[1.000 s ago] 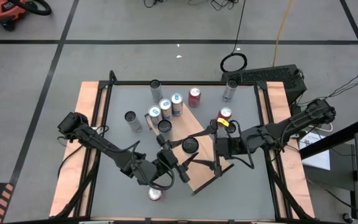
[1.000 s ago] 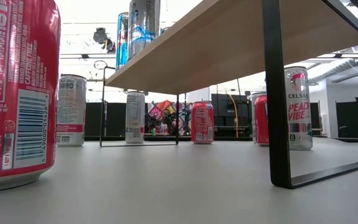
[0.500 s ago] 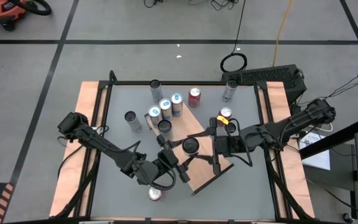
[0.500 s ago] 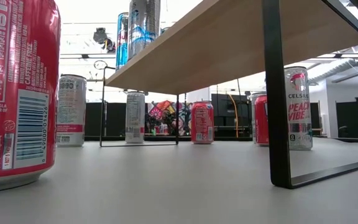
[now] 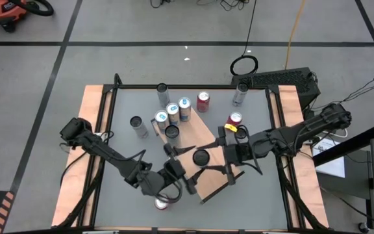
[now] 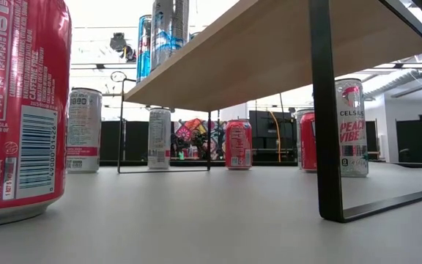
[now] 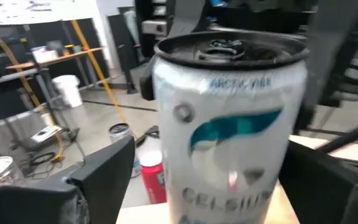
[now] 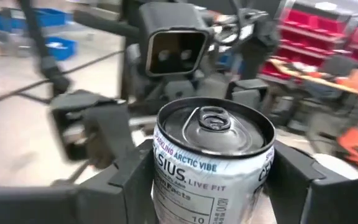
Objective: Place canned beverage on shelf
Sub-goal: Put the left white soda can on the shelf aligned with the other white soda can
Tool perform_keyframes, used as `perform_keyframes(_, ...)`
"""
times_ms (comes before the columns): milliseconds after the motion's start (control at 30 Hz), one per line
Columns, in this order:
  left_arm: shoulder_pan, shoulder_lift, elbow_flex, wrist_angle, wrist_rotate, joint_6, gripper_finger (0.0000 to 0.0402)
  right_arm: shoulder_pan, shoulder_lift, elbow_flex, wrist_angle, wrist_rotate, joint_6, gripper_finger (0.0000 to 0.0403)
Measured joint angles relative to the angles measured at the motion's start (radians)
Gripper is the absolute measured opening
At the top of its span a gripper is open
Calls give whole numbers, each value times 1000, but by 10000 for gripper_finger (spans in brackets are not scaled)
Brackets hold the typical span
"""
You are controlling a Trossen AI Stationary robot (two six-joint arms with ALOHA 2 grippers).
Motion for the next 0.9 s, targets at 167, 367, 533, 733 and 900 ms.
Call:
perform_keyframes(167,-68,-31,2,-7,6,32,364,-19,-20,-3,-34,-126,3,214)
perform_keyframes(367,-145,-72,2,-77,-16,34,365,-76,-23,-59,16,-216,-10,214)
perform_keyframes(533,-206,-108,2,-156,-39,26,365,-145,-23,-123,130,-317,-7,213)
perform_keyframes(733,-279,-139,2,-260,-112,-13,365,-239,-23,-180,261,-434,-3,213)
perform_keyframes(900,-313,-152,1,-508,-125,-247,365,-318,-24,-224,335,-478,28,213)
